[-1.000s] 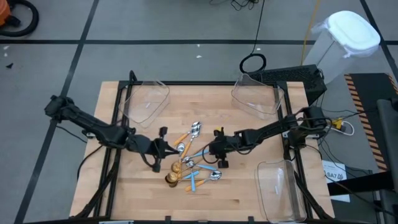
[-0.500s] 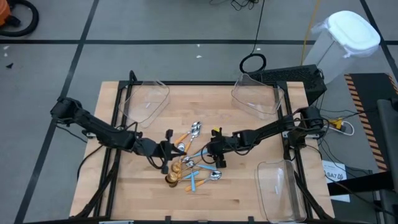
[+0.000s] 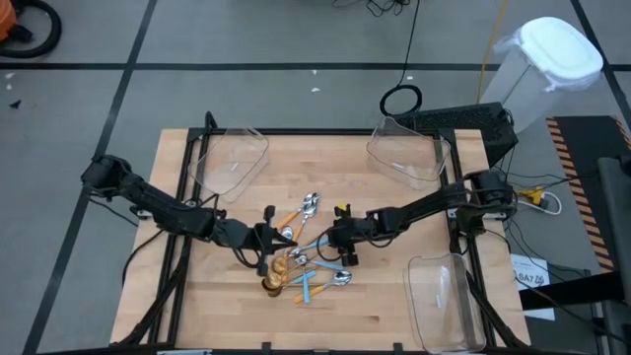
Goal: Sort silverware by color (type)
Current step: Put the blue spoon into the top right transparent bin
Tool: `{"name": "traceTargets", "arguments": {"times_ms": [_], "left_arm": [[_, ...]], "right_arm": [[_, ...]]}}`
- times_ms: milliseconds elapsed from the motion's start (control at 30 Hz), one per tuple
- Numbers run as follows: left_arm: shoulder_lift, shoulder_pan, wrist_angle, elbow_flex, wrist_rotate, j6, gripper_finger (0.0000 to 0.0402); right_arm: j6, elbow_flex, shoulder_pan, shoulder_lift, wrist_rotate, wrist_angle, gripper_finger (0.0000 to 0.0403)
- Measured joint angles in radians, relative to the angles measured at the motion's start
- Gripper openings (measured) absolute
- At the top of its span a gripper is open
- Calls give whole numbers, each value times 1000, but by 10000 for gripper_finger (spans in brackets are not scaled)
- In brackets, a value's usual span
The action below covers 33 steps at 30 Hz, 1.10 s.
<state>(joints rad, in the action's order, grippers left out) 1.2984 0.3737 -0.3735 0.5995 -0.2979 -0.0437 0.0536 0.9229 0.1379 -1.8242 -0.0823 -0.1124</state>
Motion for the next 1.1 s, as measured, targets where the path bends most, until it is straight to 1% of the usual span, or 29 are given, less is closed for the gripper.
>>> {"name": "traceTargets", "arguments": {"times_ms": [167,300,400,500,667,900,1100], "left_arm": [[0,0,1,0,0,1,1],[0,0,3,0,0,1,1],[0,0,3,0,0,2,1],[0,-1,3,0,0,5,1],[0,-4,3,0,0,27,1],[0,-4,3,0,0,46,1],[0,-4,3,0,0,48,1]], "right_arm": [[-3,2,0,-30,-24,-17,149],[-10,2,-6,-33,-19,-15,133],[-15,2,-12,-33,-14,-11,109],[-12,2,-13,-34,-13,-11,77],[1,2,-16,-34,-33,-18,32],[3,-2,-13,9,-21,14,32],[-16,-2,-1,119,-19,100,30]]}}
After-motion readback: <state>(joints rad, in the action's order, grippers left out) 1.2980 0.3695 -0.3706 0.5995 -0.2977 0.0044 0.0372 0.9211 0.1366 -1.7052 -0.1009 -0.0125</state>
